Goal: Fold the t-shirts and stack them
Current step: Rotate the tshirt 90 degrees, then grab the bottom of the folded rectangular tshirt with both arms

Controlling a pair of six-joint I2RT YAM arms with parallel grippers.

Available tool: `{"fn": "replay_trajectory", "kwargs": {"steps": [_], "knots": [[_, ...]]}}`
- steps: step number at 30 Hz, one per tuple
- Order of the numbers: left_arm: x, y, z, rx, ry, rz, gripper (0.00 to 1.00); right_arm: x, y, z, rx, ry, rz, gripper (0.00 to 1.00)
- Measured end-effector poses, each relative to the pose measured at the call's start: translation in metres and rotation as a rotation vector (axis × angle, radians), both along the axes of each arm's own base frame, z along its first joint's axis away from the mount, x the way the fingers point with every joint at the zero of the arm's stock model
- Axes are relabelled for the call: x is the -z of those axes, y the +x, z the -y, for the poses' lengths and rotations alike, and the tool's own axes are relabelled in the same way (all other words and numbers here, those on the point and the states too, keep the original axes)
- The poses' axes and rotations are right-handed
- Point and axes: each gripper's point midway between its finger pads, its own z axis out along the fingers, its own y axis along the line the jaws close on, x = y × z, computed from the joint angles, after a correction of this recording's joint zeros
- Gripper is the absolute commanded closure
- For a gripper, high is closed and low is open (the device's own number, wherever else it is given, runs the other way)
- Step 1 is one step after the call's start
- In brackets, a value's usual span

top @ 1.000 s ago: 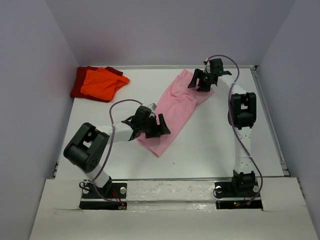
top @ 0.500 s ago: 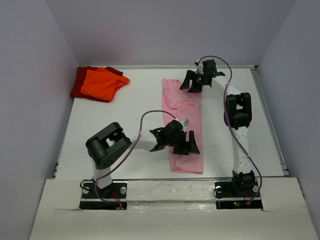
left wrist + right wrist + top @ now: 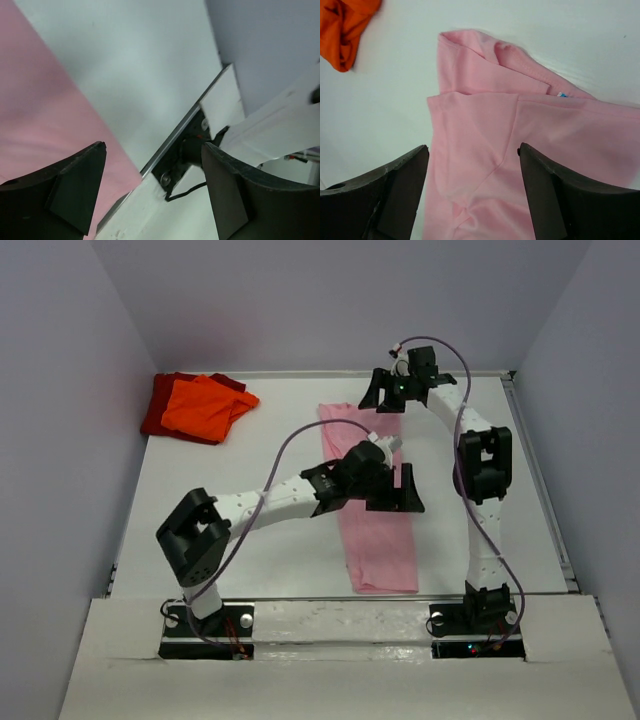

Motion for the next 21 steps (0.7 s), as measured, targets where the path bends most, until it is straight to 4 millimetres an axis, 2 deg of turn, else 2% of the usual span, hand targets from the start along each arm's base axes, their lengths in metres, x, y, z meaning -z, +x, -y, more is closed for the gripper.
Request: {"fn": "replay_trajectory", "kwargs": {"steps": [1, 2, 4, 6, 8, 9, 10, 12, 15, 16, 17, 21], "knots": [[-0.014, 0.006, -0.001, -0.009, -0.021, 0.022, 0.13, -0.018, -0.002, 0.002, 0.007, -0.001, 0.027, 0.21], [-0.045, 0.022, -0.009, -0.039, -0.07, 0.072, 0.13, -0.035, -0.005, 0.004, 0.017, -0.005, 0.054, 0.22], [-0.083, 0.046, -0.026, -0.092, -0.127, 0.14, 0.13, -0.068, -0.012, 0.009, 0.036, -0.011, 0.111, 0.22], [-0.103, 0.067, -0.043, -0.14, -0.154, 0.187, 0.13, -0.096, -0.026, 0.018, 0.071, -0.026, 0.159, 0.23], [-0.109, 0.099, -0.066, -0.212, -0.146, 0.234, 0.13, -0.121, -0.05, 0.028, 0.118, -0.031, 0.196, 0.24], [-0.102, 0.115, -0.076, -0.242, -0.122, 0.245, 0.13, -0.127, -0.06, 0.032, 0.139, -0.029, 0.206, 0.24], [-0.099, 0.119, -0.078, -0.248, -0.114, 0.247, 0.13, -0.13, -0.068, 0.036, 0.161, -0.027, 0.222, 0.24], [-0.08, 0.138, -0.086, -0.266, -0.068, 0.25, 0.14, -0.122, -0.09, 0.043, 0.191, -0.026, 0.213, 0.24], [-0.042, 0.165, -0.089, -0.278, 0.005, 0.236, 0.14, -0.093, -0.129, 0.048, 0.217, -0.009, 0.154, 0.25], [-0.025, 0.172, -0.091, -0.288, 0.033, 0.224, 0.14, -0.084, -0.138, 0.048, 0.218, -0.006, 0.13, 0.25], [-0.007, 0.178, -0.093, -0.3, 0.063, 0.209, 0.14, -0.068, -0.156, 0.048, 0.218, -0.003, 0.088, 0.25], [0.029, 0.191, -0.09, -0.312, 0.094, 0.186, 0.15, -0.045, -0.198, 0.032, 0.163, -0.014, 0.037, 0.25]]}}
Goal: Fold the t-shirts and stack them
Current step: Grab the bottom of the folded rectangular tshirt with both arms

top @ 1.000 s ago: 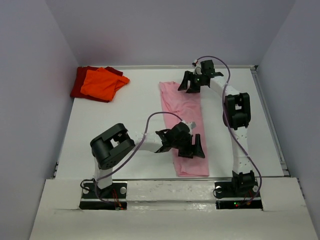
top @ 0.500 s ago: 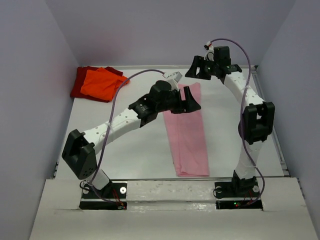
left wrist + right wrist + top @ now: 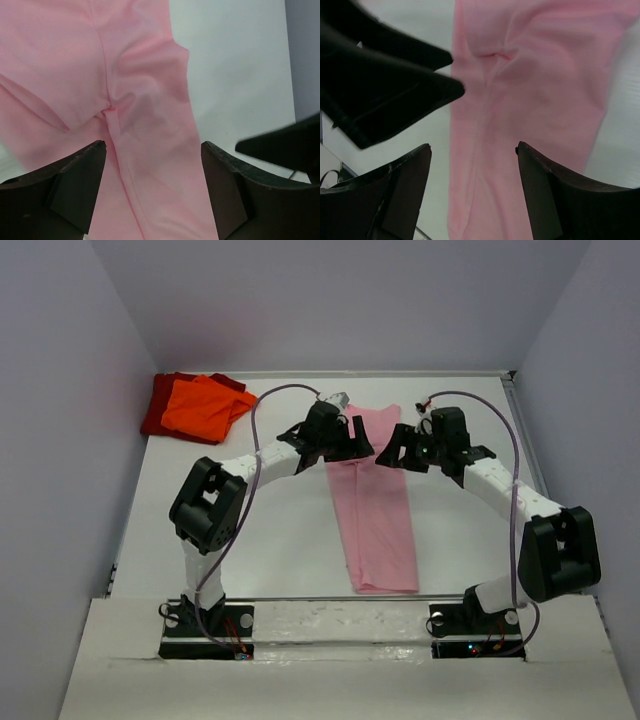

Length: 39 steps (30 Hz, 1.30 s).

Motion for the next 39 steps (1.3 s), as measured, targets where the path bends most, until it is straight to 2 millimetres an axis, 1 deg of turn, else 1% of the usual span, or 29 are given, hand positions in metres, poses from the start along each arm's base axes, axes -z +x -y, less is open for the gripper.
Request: {"fn": "replay_trajectory", "kwargs": {"steps": [1, 2, 5, 6, 7, 10, 11, 13, 14, 15, 16, 19, 22, 24, 25, 27, 30, 32, 35, 39], "knots": [[0.006, 0.002, 0.001, 0.0, 0.001, -0.003, 0.14, 0.001, -0.006, -0.004, -0.014, 0.0, -0.001, 0.25], [0.012, 0.006, 0.002, 0.0, 0.004, -0.01, 0.15, 0.0, -0.017, -0.009, -0.035, 0.002, 0.004, 0.25], [0.018, 0.022, 0.011, 0.005, -0.012, -0.007, 0.14, -0.003, -0.05, -0.02, -0.087, 0.01, 0.027, 0.25], [0.018, 0.026, 0.013, 0.004, -0.015, -0.004, 0.14, -0.003, -0.056, -0.02, -0.092, 0.014, 0.031, 0.25], [0.017, 0.035, 0.017, 0.003, -0.022, 0.004, 0.14, -0.004, -0.065, -0.02, -0.095, 0.019, 0.039, 0.25], [0.012, 0.057, 0.023, -0.006, -0.035, 0.026, 0.14, 0.0, -0.083, -0.015, -0.089, 0.028, 0.041, 0.25], [0.011, 0.068, 0.024, -0.012, -0.036, 0.035, 0.14, 0.003, -0.089, -0.012, -0.083, 0.029, 0.038, 0.25], [0.008, 0.082, 0.026, -0.02, -0.043, 0.052, 0.14, 0.004, -0.097, -0.009, -0.074, 0.032, 0.039, 0.25], [0.01, 0.092, 0.025, -0.027, -0.044, 0.054, 0.14, 0.005, -0.101, -0.008, -0.072, 0.031, 0.038, 0.25], [0.011, 0.096, 0.024, -0.031, -0.045, 0.054, 0.14, 0.003, -0.104, -0.007, -0.073, 0.034, 0.042, 0.25], [0.013, 0.101, 0.023, -0.034, -0.044, 0.051, 0.14, -0.001, -0.106, -0.007, -0.074, 0.037, 0.051, 0.25], [0.029, 0.114, 0.016, -0.043, -0.038, 0.022, 0.14, -0.005, -0.108, -0.007, -0.076, 0.042, 0.06, 0.25], [0.051, 0.123, 0.01, -0.05, -0.024, -0.014, 0.14, -0.005, -0.11, -0.005, -0.07, 0.036, 0.056, 0.25], [0.072, 0.124, 0.004, -0.057, -0.008, -0.051, 0.14, -0.005, -0.11, -0.005, -0.066, 0.033, 0.057, 0.25], [0.076, 0.126, 0.004, -0.054, -0.021, -0.06, 0.14, -0.004, -0.109, -0.004, -0.06, 0.029, 0.057, 0.25], [0.072, 0.132, 0.004, -0.058, -0.025, -0.058, 0.12, -0.004, -0.108, -0.002, -0.051, 0.023, 0.061, 0.25], [0.073, 0.141, 0.007, -0.062, -0.015, -0.074, 0.12, -0.004, -0.107, -0.001, -0.045, 0.02, 0.063, 0.25], [0.071, 0.152, 0.011, -0.066, -0.009, -0.07, 0.12, -0.004, -0.106, -0.002, -0.044, 0.022, 0.06, 0.25], [0.072, 0.162, 0.011, -0.072, -0.003, -0.072, 0.12, 0.0, -0.106, -0.002, -0.042, 0.02, 0.044, 0.25], [0.072, 0.169, -0.001, -0.086, -0.009, -0.083, 0.11, 0.007, -0.105, -0.003, -0.041, 0.014, 0.021, 0.25]]}}
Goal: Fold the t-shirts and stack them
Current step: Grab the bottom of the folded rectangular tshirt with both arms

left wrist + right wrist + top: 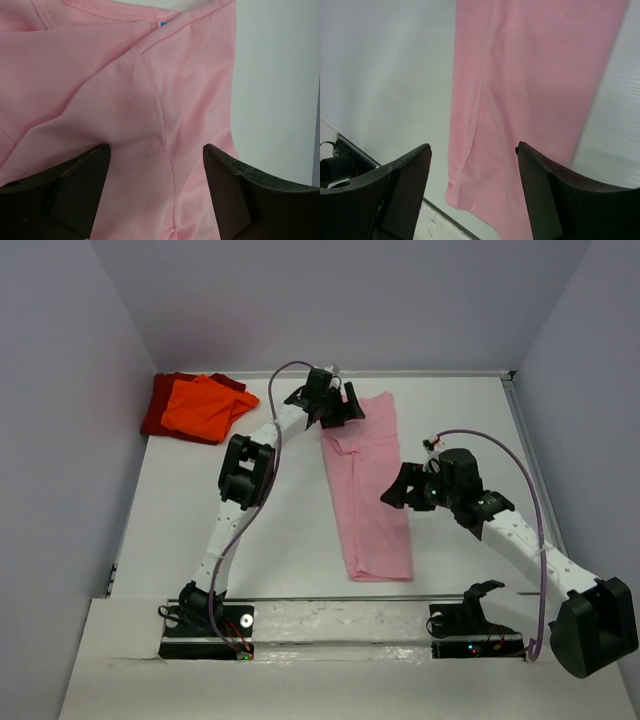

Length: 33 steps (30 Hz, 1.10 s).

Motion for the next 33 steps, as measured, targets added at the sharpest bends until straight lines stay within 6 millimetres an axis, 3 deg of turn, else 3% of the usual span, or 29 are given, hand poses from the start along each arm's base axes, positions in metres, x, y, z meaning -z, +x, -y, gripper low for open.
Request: {"fn": "replay_trajectory", "kwargs": {"steps": [6, 12, 23, 26, 29, 32, 33], "knots": [[-0.001, 0.034, -0.043, -0.074, -0.016, 0.013, 0.08, 0.01, -0.001, 0.0, 0.0, -0.011, -0.027, 0.25], [-0.004, 0.056, -0.074, -0.132, -0.013, 0.036, 0.04, 0.021, -0.003, 0.001, -0.001, -0.023, -0.055, 0.25], [-0.007, 0.058, -0.064, -0.099, -0.036, 0.056, 0.01, 0.035, -0.006, 0.001, -0.007, -0.032, -0.081, 0.25], [-0.008, 0.047, -0.06, -0.089, -0.016, 0.054, 0.01, 0.037, -0.005, 0.003, -0.005, -0.041, -0.077, 0.25], [-0.027, 0.021, -0.058, -0.08, 0.007, 0.049, 0.01, 0.043, -0.002, 0.005, 0.007, -0.064, -0.087, 0.25], [-0.076, -0.018, -0.065, -0.082, 0.004, 0.085, 0.01, 0.053, 0.001, 0.01, 0.03, -0.094, -0.106, 0.26], [-0.103, -0.034, -0.068, -0.081, -0.013, 0.12, 0.01, 0.056, 0.001, 0.012, 0.038, -0.105, -0.112, 0.26]]}}
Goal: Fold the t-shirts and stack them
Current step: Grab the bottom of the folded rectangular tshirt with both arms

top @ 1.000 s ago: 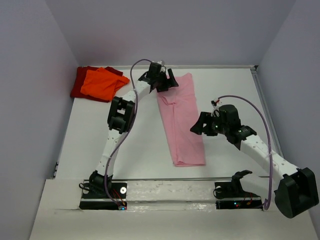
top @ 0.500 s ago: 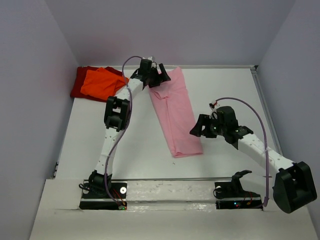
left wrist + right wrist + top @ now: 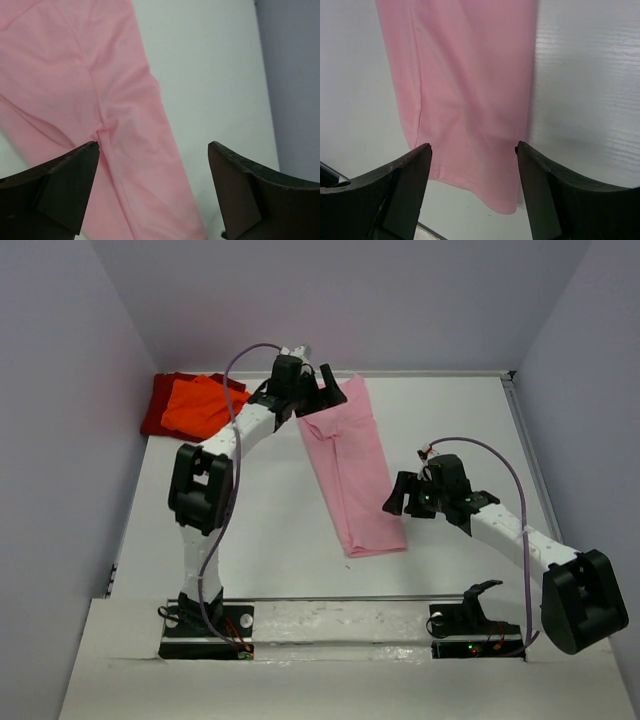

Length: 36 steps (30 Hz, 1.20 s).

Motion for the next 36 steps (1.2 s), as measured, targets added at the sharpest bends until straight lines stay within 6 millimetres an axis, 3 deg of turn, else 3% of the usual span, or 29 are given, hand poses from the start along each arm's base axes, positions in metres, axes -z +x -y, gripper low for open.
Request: {"fn": "replay_trajectory", "kwargs": {"steps": [4, 6, 8, 10, 13, 14, 16, 19, 23, 28, 36], "knots": [[-0.077, -0.056, -0.024, -0.02, -0.062, 0.144, 0.01, 0.005, 0.004, 0.007, 0.036, -0.038, 0.002, 0.26], [-0.104, -0.083, -0.038, -0.036, -0.095, 0.203, 0.01, 0.006, 0.007, 0.012, 0.058, -0.058, 0.008, 0.26], [-0.109, -0.107, -0.049, -0.051, -0.123, 0.232, 0.01, 0.008, 0.009, 0.016, 0.079, -0.076, 0.012, 0.26], [-0.09, -0.131, -0.053, -0.056, -0.134, 0.203, 0.01, 0.008, 0.01, 0.019, 0.092, -0.089, 0.017, 0.26], [-0.017, -0.182, -0.044, -0.026, -0.096, 0.042, 0.01, 0.012, 0.012, 0.022, 0.108, -0.107, 0.012, 0.26], [-0.001, -0.195, -0.039, -0.015, -0.083, 0.004, 0.01, 0.014, 0.012, 0.023, 0.114, -0.113, 0.006, 0.26], [0.048, -0.238, -0.03, 0.023, -0.039, -0.126, 0.01, 0.019, 0.013, 0.025, 0.128, -0.125, -0.008, 0.26], [0.081, -0.287, -0.015, 0.081, -0.021, -0.224, 0.01, 0.021, 0.013, 0.027, 0.145, -0.131, -0.015, 0.26], [0.092, -0.328, -0.007, 0.12, -0.038, -0.273, 0.01, 0.021, 0.014, 0.03, 0.16, -0.142, -0.011, 0.26], [0.077, -0.334, -0.003, 0.095, -0.127, -0.251, 0.01, 0.023, 0.012, 0.028, 0.158, -0.129, -0.018, 0.32], [0.09, -0.359, 0.013, 0.115, -0.168, -0.309, 0.01, 0.037, -0.002, 0.029, 0.149, -0.12, -0.065, 0.33]]}}
